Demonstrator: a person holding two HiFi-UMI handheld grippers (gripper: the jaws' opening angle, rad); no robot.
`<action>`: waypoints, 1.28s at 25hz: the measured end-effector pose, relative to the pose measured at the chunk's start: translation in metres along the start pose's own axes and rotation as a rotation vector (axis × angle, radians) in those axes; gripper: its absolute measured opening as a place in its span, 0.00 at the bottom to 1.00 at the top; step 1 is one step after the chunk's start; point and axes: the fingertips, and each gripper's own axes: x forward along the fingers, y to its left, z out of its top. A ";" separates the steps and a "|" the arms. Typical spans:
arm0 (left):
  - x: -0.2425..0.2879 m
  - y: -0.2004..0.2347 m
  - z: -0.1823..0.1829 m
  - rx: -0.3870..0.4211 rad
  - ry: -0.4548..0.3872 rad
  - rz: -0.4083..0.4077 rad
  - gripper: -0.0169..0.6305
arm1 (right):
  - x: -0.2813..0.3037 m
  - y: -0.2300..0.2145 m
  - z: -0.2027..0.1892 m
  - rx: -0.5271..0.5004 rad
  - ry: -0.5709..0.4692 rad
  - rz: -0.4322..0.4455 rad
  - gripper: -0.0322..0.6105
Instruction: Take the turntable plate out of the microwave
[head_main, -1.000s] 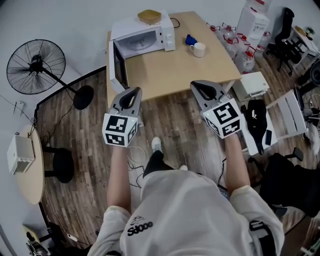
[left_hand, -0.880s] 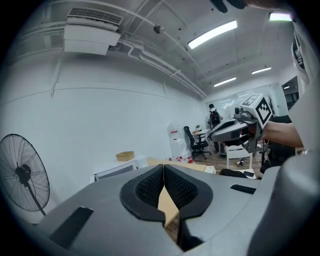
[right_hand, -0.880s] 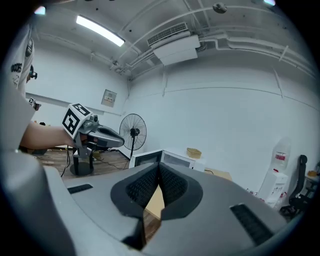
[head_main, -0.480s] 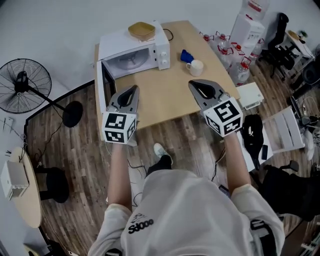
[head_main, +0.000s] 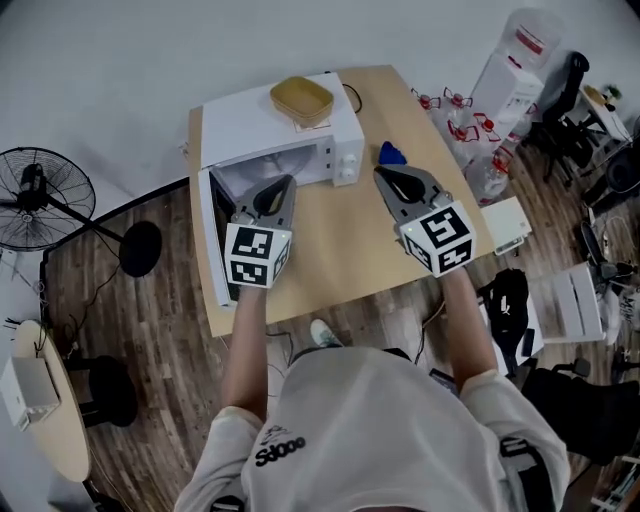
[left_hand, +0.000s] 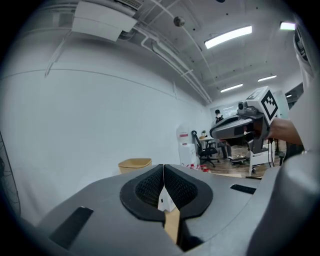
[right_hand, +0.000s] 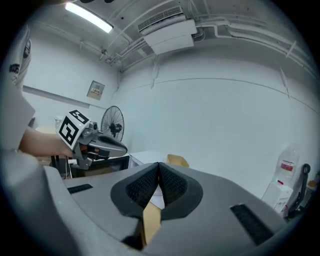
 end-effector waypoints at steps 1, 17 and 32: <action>0.008 0.009 -0.007 -0.012 0.011 0.005 0.05 | 0.012 -0.001 -0.003 0.007 0.008 0.018 0.06; 0.080 0.094 -0.140 -0.358 0.235 0.228 0.06 | 0.160 0.001 -0.090 0.134 0.169 0.361 0.06; 0.116 0.150 -0.254 -0.799 0.240 0.484 0.17 | 0.234 0.025 -0.165 0.043 0.283 0.509 0.06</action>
